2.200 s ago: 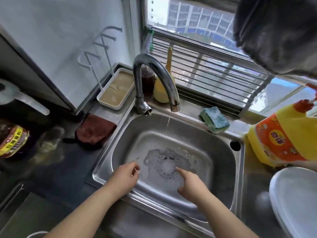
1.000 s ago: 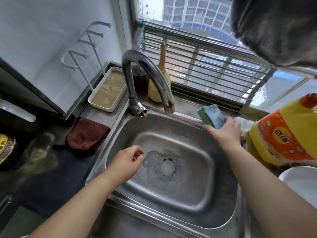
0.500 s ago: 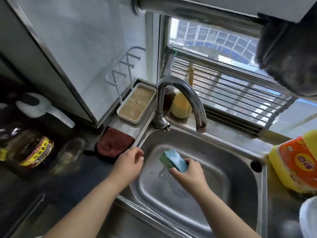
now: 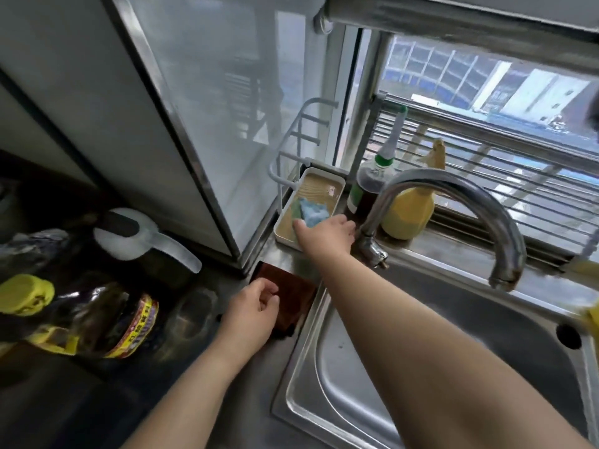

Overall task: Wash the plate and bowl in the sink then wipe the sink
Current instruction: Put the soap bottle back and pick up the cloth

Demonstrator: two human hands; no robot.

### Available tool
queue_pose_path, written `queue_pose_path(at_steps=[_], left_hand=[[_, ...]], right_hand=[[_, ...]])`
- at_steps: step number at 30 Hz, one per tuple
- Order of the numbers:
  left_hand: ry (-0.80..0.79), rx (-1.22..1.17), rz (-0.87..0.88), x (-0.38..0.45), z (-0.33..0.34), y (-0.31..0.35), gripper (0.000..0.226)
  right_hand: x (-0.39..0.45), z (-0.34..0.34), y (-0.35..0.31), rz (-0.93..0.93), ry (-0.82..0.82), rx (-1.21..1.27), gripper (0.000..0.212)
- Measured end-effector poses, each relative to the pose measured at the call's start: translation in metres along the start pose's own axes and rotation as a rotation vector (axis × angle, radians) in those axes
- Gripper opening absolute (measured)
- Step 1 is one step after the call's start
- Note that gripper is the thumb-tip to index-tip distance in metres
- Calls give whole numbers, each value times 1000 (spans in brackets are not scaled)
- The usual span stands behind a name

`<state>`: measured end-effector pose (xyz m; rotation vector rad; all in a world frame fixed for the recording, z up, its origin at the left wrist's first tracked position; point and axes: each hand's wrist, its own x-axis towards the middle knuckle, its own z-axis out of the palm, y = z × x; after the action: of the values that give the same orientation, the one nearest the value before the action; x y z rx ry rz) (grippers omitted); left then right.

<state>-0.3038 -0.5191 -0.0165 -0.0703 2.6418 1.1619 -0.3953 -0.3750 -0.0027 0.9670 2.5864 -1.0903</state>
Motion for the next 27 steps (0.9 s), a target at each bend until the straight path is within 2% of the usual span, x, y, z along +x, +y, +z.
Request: queue_pose_path(at_steps=[6, 8, 10, 14, 17, 20, 22, 27], left_hand=[[-12, -33, 38, 13, -3, -2, 14], [-12, -24, 44, 14, -1, -2, 12], [-20, -1, 46, 12, 2, -1, 10], [-85, 54, 89, 5, 19, 13, 7], [-163, 86, 150, -6, 41, 31, 7], [-245, 101, 221, -19, 72, 53, 8], [-304, 112, 295, -31, 102, 74, 3], [-401, 115, 446, -55, 153, 121, 4]], right_hand=[[11, 15, 14, -14, -137, -38, 83], [11, 13, 18, -43, -120, -25, 77], [5, 5, 23, -87, -82, 19, 66], [-29, -28, 58, -181, -30, 263, 30], [-58, -60, 116, -179, -12, 252, 16], [-77, -105, 183, -92, 68, 214, 10], [-88, -145, 228, -44, 190, 189, 7], [-100, -231, 277, -89, 369, 81, 9]])
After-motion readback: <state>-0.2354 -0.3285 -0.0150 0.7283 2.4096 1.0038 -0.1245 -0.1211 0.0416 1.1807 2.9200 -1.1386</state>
